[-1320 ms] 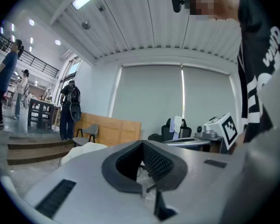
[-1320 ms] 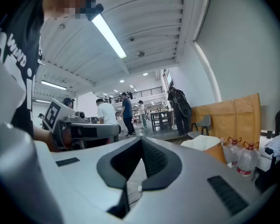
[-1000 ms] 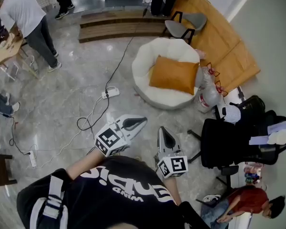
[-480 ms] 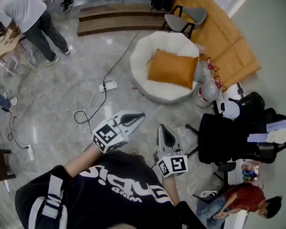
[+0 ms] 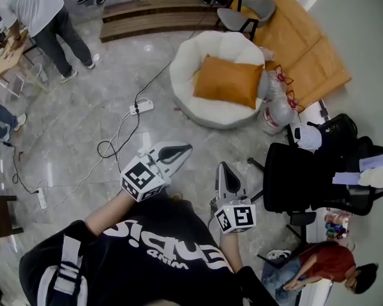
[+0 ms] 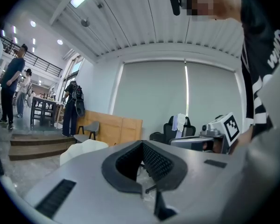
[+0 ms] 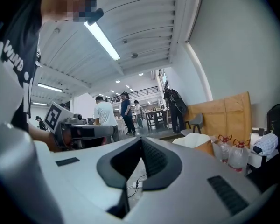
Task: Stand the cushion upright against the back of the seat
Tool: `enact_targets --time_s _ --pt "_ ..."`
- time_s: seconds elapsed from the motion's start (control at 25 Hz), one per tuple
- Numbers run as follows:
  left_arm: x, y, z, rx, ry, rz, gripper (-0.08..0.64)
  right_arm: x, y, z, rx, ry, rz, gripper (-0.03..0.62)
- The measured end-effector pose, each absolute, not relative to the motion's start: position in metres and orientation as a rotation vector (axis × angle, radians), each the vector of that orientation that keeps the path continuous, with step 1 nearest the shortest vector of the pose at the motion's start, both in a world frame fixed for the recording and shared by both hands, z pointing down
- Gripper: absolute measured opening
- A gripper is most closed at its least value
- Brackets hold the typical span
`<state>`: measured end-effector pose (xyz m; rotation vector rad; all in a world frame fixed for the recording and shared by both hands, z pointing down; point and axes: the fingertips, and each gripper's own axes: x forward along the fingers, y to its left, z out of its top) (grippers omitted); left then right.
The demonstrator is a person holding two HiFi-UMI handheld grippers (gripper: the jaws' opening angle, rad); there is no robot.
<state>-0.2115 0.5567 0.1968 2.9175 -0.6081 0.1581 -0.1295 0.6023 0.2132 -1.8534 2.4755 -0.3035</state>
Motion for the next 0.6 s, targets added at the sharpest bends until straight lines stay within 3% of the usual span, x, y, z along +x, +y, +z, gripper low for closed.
enact_targets --time_s 0.6 --pt "-0.185 0.493 0.203 2.904 -0.606 0.148 0.008 -0.112 0.539 0.223 -1.853 2.471 -0.333 0.02"
